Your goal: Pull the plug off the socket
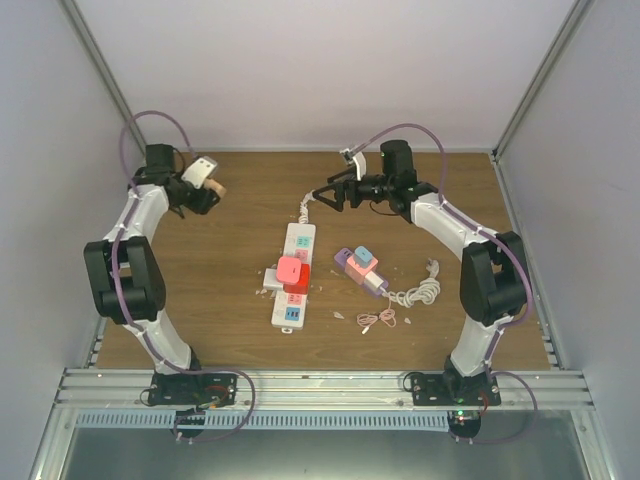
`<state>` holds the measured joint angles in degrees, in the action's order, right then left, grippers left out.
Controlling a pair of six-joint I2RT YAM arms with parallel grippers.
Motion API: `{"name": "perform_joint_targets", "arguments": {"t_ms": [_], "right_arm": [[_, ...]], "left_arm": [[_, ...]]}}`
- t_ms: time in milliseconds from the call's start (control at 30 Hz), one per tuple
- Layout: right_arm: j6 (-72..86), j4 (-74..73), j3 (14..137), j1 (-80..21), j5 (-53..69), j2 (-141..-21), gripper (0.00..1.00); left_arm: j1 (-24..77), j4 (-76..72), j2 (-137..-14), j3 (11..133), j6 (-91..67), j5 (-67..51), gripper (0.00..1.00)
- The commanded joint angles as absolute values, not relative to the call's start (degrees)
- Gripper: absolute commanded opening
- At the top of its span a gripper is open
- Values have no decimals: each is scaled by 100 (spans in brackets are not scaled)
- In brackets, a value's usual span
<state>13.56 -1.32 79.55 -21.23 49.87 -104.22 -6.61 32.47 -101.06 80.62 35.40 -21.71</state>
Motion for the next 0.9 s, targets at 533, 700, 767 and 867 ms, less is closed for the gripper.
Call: {"name": "perform_joint_targets", "arguments": {"t_ms": [533,700,767,867], "right_arm": [[-205,-867,7968,-2092,5281,-10144,100],[-289,-864,7916,-2092,5280,-10117,100],[-316,-855,7895,-2093,5285,-10117,100],[-386,-881,7871,-2097,5326,-10117,100]], "left_arm": [[-1916,4615,-11575,9406,4579,-669,39],[-1925,4862,-11960,9777,4604,-603,42],[-1925,4889,-12087,9883,4597,-585,44],[-1925,5003,-12276,10088,4584,-588,46]]}}
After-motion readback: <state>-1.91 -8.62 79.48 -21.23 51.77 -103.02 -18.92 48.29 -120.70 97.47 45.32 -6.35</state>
